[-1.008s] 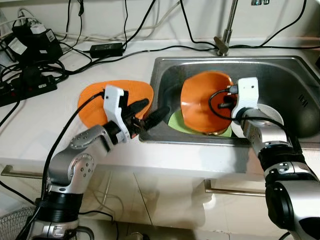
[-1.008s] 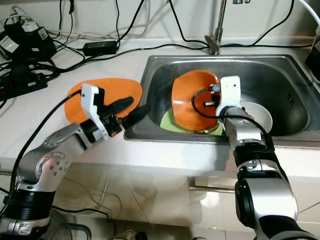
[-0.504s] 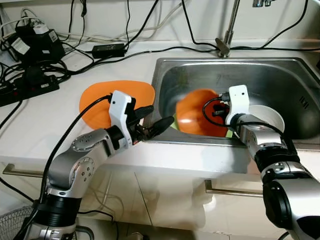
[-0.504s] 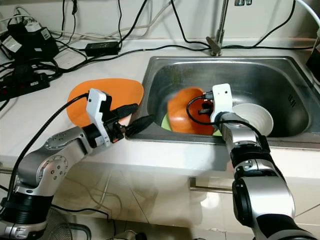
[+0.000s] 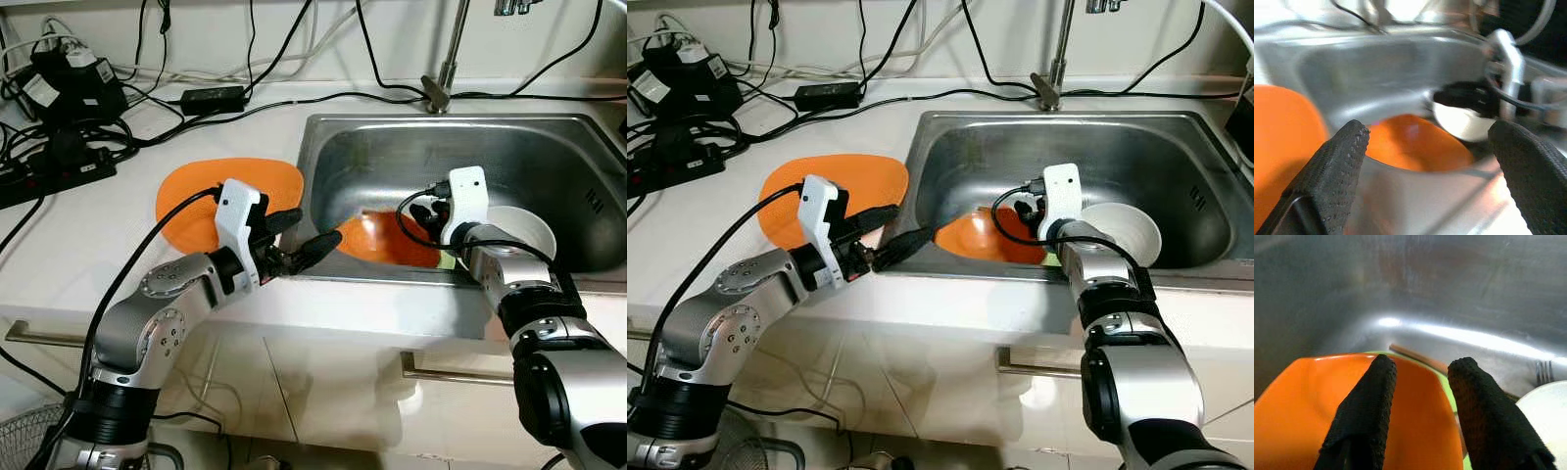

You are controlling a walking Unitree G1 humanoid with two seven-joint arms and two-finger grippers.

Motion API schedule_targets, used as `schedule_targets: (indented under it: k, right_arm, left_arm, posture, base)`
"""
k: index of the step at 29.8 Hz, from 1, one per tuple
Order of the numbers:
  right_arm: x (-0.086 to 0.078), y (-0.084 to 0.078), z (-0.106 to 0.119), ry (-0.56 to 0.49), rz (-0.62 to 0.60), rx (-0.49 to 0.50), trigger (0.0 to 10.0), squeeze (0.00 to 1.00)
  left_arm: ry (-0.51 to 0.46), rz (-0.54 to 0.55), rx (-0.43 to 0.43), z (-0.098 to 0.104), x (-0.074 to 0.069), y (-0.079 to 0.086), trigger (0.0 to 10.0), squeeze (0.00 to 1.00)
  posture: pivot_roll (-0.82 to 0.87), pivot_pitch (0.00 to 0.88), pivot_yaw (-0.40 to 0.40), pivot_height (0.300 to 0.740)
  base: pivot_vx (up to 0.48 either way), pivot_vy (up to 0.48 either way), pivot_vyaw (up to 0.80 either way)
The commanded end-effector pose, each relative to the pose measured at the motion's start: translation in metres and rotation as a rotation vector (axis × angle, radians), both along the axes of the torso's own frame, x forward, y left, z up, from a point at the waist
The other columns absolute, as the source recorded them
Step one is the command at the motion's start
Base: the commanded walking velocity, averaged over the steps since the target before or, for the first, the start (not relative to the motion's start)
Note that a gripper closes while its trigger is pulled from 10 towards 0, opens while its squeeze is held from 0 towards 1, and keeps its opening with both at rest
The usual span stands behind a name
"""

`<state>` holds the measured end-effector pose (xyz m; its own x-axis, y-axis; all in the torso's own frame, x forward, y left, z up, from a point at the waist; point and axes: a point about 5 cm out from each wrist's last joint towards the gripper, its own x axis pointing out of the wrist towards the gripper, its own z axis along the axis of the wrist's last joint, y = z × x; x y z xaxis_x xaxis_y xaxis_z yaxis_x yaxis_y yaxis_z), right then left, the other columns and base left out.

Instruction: Kitchen organization

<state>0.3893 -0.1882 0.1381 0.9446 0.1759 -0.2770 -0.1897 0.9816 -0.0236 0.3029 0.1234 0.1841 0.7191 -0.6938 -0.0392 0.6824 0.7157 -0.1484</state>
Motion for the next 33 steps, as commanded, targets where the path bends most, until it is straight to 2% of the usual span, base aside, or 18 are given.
schedule_targets:
  k: [1, 3, 4, 6, 10, 12, 15, 16, 20, 22, 24, 25, 26, 27, 28, 29, 33]
  right_arm:
    - [0.003, 0.004, 0.009, -0.061, 0.007, 0.034, 10.0, 1.00]
    - [0.003, 0.013, 0.016, -0.117, 0.084, 0.054, 10.0, 1.00]
    - [0.003, 0.013, 0.016, -0.117, 0.084, 0.054, 10.0, 1.00]
    - [0.000, 0.027, 0.020, -0.164, 0.183, 0.084, 10.0, 1.00]
    - [-0.003, 0.033, 0.024, -0.193, 0.227, 0.108, 10.0, 1.00]
    - [-0.006, 0.040, 0.028, -0.224, 0.293, 0.152, 10.0, 1.00]
    - [-0.011, 0.048, 0.034, -0.256, 0.379, 0.169, 10.0, 1.00]
    - [-0.011, 0.048, 0.034, -0.256, 0.379, 0.169, 10.0, 1.00]
    - [-0.023, 0.060, 0.047, -0.307, 0.523, 0.184, 10.0, 1.00]
    - [-0.031, 0.066, 0.050, -0.297, 0.596, 0.178, 10.0, 1.00]
    - [-0.033, 0.068, 0.051, -0.293, 0.612, 0.176, 10.0, 1.00]
    - [-0.039, 0.073, 0.052, -0.288, 0.672, 0.173, 10.0, 0.29]
    - [-0.041, 0.074, 0.053, -0.299, 0.689, 0.153, 10.0, 0.00]
    - [-0.044, 0.076, 0.054, -0.301, 0.710, 0.145, 10.0, 0.00]
    - [-0.045, 0.077, 0.055, -0.301, 0.722, 0.140, 10.0, 0.00]
    - [-0.050, 0.079, 0.057, -0.296, 0.759, 0.146, 10.0, 0.00]
    - [-0.062, 0.081, 0.063, -0.267, 0.857, 0.128, 10.0, 0.00]
  left_arm:
    - [-0.061, 0.094, -0.002, 0.009, 0.008, 0.010, 10.0, 1.00]
    - [-0.097, 0.217, -0.021, 0.010, 0.015, 0.020, 10.0, 1.00]
    - [-0.097, 0.217, -0.021, 0.010, 0.015, 0.020, 10.0, 1.00]
    - [-0.099, 0.327, -0.009, 0.003, 0.020, 0.030, 10.0, 1.00]
    - [-0.104, 0.401, -0.020, 0.002, 0.022, 0.037, 10.0, 1.00]
    - [-0.130, 0.513, -0.028, 0.001, 0.026, 0.047, 10.0, 1.00]
    - [-0.144, 0.612, -0.020, 0.000, 0.028, 0.057, 10.0, 1.00]
    - [-0.144, 0.612, -0.020, 0.000, 0.028, 0.057, 10.0, 1.00]
    - [-0.182, 0.790, -0.004, 0.002, 0.030, 0.079, 10.0, 1.00]
    - [-0.180, 0.890, -0.004, 0.002, 0.030, 0.094, 10.0, 1.00]
    - [-0.176, 0.908, -0.004, 0.001, 0.030, 0.097, 10.0, 1.00]
    - [-0.134, 0.964, -0.017, -0.003, 0.032, 0.105, 10.0, 1.00]
    - [-0.104, 0.977, -0.029, -0.006, 0.032, 0.107, 10.0, 1.00]
    - [-0.078, 0.993, -0.040, -0.010, 0.033, 0.109, 10.0, 0.64]
    - [-0.063, 1.001, -0.047, -0.012, 0.033, 0.109, 10.0, 0.64]
    - [-0.040, 1.011, -0.072, -0.014, 0.033, 0.110, 10.0, 0.00]
    - [0.036, 1.043, -0.138, -0.022, 0.034, 0.112, 10.0, 0.00]
  posture:
    - [-0.01, 0.041, 0.079, 0.740]
    - [-0.01, 0.041, 0.080, 0.740]
    - [-0.01, 0.041, 0.080, 0.740]
    - [-0.02, 0.043, 0.083, 0.740]
    - [-0.02, 0.042, 0.083, 0.740]
    - [-0.02, 0.041, 0.086, 0.740]
    - [-0.02, 0.040, 0.087, 0.740]
    - [-0.02, 0.040, 0.087, 0.740]
    - [-0.02, 0.041, 0.090, 0.740]
    - [-0.02, 0.043, 0.091, 0.740]
    - [-0.02, 0.043, 0.091, 0.740]
    - [-0.02, 0.043, 0.092, 0.740]
    - [-0.02, 0.043, 0.093, 0.740]
    - [-0.02, 0.043, 0.093, 0.740]
    - [-0.02, 0.044, 0.094, 0.740]
    - [-0.02, 0.044, 0.095, 0.740]
    - [-0.02, 0.044, 0.097, 0.740]
  base:
    - [0.000, 0.000, 0.00]
    - [0.000, 0.000, 0.00]
    - [0.000, 0.000, 0.00]
    - [0.000, 0.000, 0.00]
    - [0.000, 0.000, 0.00]
    - [0.000, 0.000, 0.00]
    - [0.000, 0.000, 0.00]
    - [0.000, 0.000, 0.00]
    - [0.000, 0.000, 0.00]
    - [0.000, 0.000, 0.00]
    - [0.000, 0.000, 0.00]
    - [0.000, 0.000, 0.00]
    - [0.000, 0.000, 0.00]
    - [0.000, 0.000, 0.00]
    - [0.000, 0.000, 0.00]
    - [0.000, 0.000, 0.00]
    - [0.000, 0.000, 0.00]
